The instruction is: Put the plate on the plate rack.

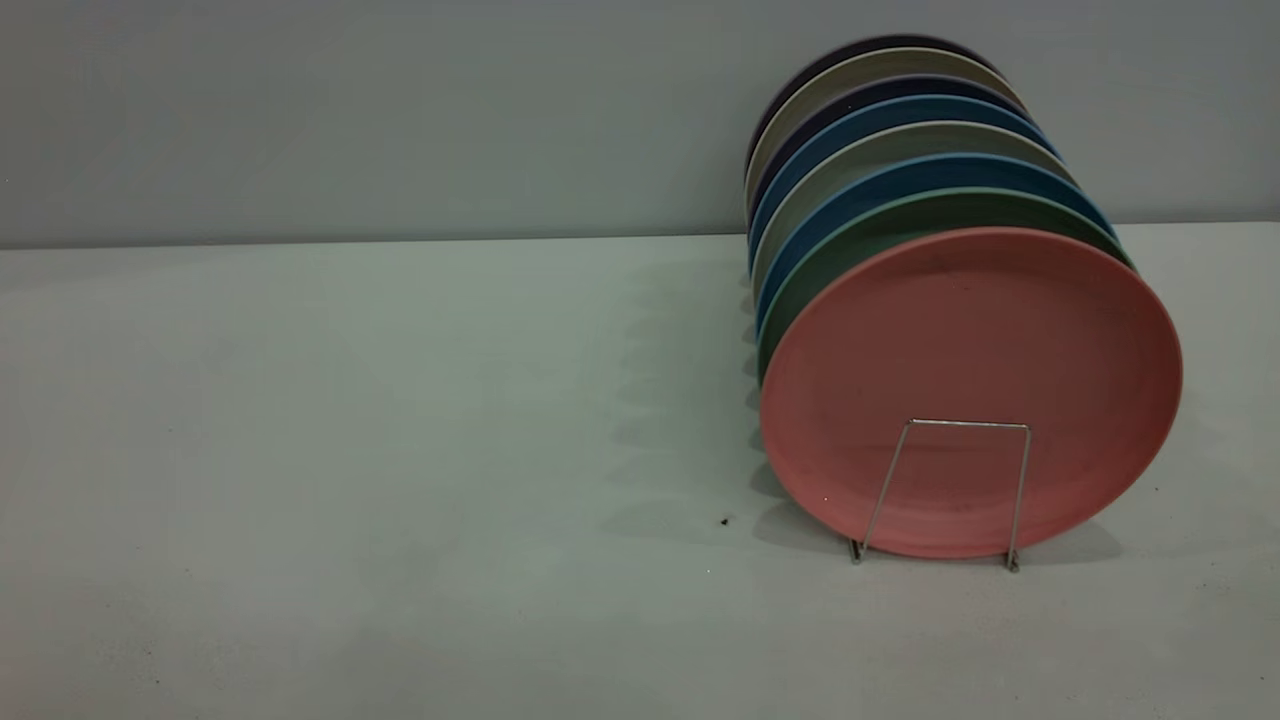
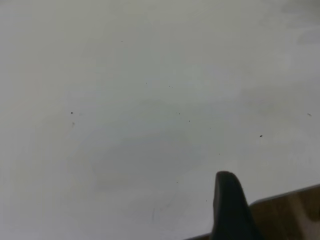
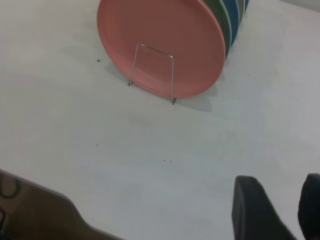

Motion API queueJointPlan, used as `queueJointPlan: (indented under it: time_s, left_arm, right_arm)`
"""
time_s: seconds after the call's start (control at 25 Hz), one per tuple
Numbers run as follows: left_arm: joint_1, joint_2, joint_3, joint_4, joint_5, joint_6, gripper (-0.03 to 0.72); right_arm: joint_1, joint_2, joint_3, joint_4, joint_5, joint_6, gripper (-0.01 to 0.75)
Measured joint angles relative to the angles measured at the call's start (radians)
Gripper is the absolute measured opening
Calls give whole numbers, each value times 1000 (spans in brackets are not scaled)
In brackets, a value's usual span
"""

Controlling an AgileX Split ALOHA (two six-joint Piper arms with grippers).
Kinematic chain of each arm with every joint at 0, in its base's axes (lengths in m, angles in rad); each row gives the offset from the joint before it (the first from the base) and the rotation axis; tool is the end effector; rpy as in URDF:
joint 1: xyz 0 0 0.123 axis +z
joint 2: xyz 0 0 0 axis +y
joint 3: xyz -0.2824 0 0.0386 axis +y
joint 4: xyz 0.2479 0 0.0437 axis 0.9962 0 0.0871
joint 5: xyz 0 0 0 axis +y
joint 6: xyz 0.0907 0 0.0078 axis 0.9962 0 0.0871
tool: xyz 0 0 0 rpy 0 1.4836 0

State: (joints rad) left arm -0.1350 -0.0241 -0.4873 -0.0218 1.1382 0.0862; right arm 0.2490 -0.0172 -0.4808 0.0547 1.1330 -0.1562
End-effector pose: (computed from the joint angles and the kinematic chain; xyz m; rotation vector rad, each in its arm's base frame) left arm -0.0106 -0.0004 0.2673 0.2351 2.0975 -0.0555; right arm -0.0094 0.0023 0.2661 -0.4313 2.0753 0.1214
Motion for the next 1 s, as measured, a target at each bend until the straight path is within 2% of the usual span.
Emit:
queueJointPlan:
  time_s: [0.48, 0.8, 1.0]
  left_arm:
    - [6, 0, 0, 0, 0, 0, 460]
    - [99, 0, 0, 0, 0, 0, 460]
    - [101, 0, 0, 0, 0, 0, 460]
  right_arm:
    - [-8, 0, 0, 0, 0, 0, 241]
    - [-186, 0, 0, 0, 1, 0, 241]
    - [-200, 0, 0, 0, 1, 0, 241]
